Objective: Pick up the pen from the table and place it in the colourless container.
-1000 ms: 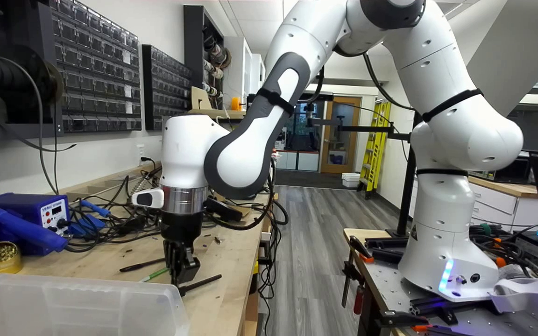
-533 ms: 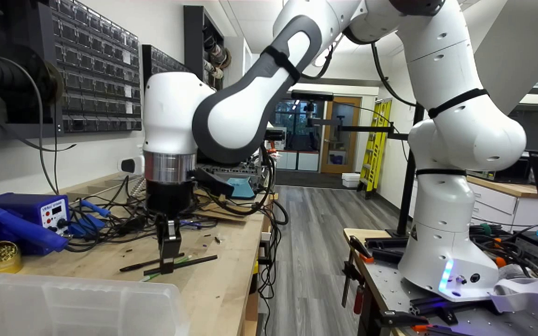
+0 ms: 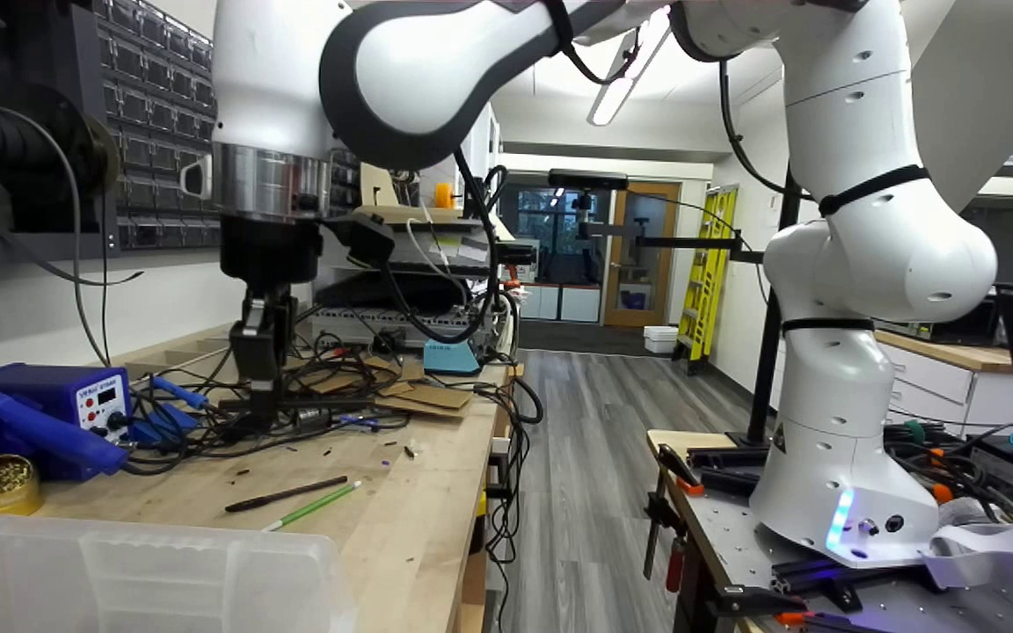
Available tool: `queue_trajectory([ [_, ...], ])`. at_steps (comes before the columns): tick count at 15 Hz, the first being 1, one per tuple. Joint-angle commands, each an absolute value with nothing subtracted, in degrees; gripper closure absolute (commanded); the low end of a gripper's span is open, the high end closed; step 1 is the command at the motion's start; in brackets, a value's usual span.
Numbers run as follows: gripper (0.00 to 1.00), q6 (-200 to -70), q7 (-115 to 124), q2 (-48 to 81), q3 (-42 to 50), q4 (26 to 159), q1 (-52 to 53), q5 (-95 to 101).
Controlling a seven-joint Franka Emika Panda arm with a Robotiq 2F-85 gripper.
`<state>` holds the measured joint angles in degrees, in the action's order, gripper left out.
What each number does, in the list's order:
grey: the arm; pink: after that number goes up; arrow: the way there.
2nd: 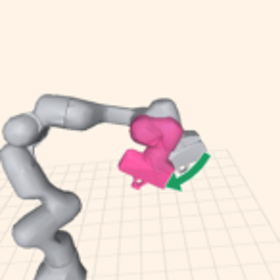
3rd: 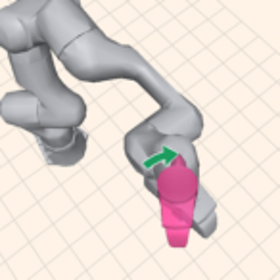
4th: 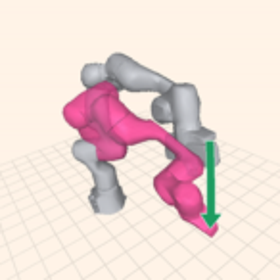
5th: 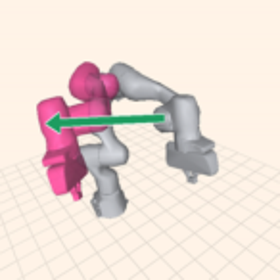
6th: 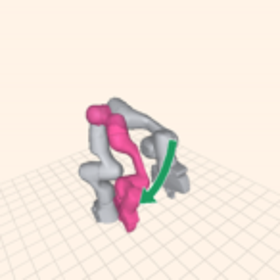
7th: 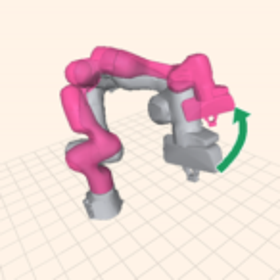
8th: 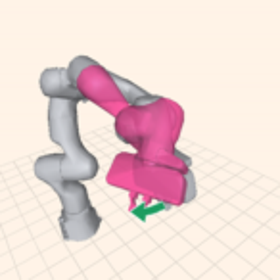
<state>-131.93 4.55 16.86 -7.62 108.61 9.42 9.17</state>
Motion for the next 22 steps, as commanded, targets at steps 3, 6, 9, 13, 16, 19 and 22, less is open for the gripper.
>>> queue_trajectory([
  [3,0.97,-125.9,20.1,19.9,-5.9,98.6,14.0,11.9],
  [6,0.97,-125.3,22.9,23.2,-5.7,93.9,15.1,11.3],
  [9,0.97,-125.7,24.3,27.6,-5.5,88.9,15.8,10.0],
  [13,0.97,-124.2,24.6,33.6,-5.0,81.5,16.9,8.9],
  [16,0.97,-122.0,24.5,36.8,-5.0,76.6,18.2,8.3],
  [19,0.97,-118.6,24.4,38.6,-5.4,72.9,20.1,7.9],
  [22,0.97,-116.5,24.7,39.6,-5.5,70.8,21.9,7.6],
])
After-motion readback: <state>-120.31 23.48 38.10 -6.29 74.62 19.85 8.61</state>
